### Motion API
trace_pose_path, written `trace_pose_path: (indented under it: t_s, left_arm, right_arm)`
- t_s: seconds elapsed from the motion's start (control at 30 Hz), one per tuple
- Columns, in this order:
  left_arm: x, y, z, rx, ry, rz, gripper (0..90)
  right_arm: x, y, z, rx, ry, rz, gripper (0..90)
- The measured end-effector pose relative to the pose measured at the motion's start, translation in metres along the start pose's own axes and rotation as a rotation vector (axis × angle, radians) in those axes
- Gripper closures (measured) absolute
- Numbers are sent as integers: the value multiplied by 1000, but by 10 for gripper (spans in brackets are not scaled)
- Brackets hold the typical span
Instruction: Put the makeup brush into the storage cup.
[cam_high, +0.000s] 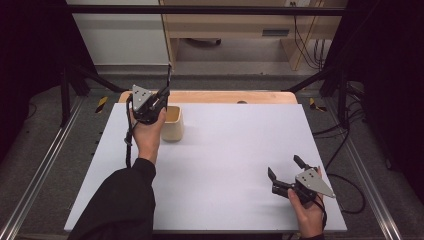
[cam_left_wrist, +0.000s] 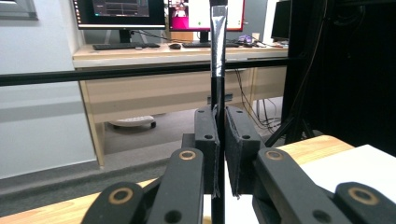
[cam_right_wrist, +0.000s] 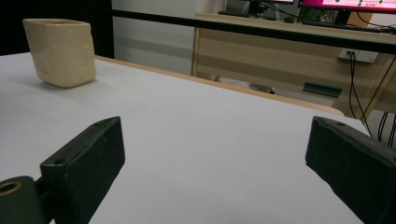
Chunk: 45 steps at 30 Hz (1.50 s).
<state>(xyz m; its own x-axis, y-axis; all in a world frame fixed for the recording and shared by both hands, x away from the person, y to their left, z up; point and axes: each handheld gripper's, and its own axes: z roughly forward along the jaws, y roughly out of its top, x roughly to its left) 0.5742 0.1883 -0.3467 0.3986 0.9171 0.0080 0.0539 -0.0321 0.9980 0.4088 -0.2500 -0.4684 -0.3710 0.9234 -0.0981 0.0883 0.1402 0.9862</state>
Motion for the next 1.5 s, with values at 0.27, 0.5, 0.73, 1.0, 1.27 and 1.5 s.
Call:
trace_pose_path:
  t_s: [0.27,0.5,0.73,1.0,1.27,1.5]
  left_arm:
    - [0,-2,1,-14,0,-10,841]
    - [-4,-4,4,-8,-7,-15,841]
    - [-4,-8,6,-23,2,-14,841]
    - [-3,-5,4,-62,26,-6,841]
    - [-4,-6,4,-69,23,-23,841]
    - [-4,-14,8,-59,14,-24,841]
  right_arm:
    - [0,0,0,-2,-2,-1,53]
    - [0,0,-1,-3,-3,1,53]
    - [-1,0,-1,-6,-2,0,55]
    - [-2,0,-2,-3,1,-2,60]
    - [-2,0,-2,-4,2,0,62]
    - [-3,-1,-2,0,-1,2,62]
